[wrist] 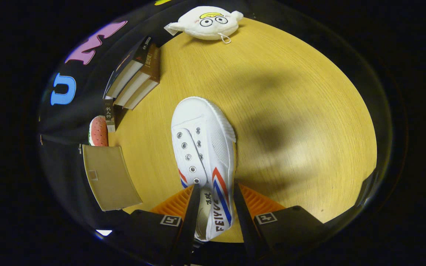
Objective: Open the storage box then place both shoes into the box .Put the left shoe in first, then the right shoe, with the right side of both shoes facing outward in a uniform manner.
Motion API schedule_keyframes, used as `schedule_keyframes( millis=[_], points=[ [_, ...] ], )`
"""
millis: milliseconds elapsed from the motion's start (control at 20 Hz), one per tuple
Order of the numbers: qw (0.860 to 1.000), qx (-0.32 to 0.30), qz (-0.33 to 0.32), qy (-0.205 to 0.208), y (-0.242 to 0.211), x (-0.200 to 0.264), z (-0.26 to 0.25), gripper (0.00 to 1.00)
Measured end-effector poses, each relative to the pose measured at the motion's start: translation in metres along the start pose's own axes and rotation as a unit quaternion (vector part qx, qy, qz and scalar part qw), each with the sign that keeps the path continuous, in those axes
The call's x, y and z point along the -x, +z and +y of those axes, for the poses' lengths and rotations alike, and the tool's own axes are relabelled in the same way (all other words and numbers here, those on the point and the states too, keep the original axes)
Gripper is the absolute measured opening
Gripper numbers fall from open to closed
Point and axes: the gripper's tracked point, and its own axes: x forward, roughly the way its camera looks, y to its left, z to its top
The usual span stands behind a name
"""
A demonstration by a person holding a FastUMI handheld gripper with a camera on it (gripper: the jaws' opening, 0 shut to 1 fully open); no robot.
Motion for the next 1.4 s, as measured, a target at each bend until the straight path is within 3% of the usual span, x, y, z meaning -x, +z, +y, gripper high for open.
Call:
schedule_keyframes(
  millis=[250,300,450,600,700,1100,1400],
  points=[
    [0.998,0.06,0.001,-0.022,-0.007,-0.009,0.001,0.58],
    [0.998,0.064,0.004,-0.019,-0.011,-0.011,-0.002,0.43],
    [0.997,0.072,-0.005,0.008,-0.006,-0.007,-0.003,0.32],
    [0.998,0.062,-0.016,0.015,-0.003,-0.007,-0.004,0.12],
    [0.997,0.069,-0.033,0.014,-0.002,-0.002,-0.003,0.08],
    [0.994,0.074,-0.061,0.051,-0.011,0.047,0.055,0.08],
    [0.989,0.087,-0.077,0.09,-0.016,0.104,0.148,0.07]
  ],
)
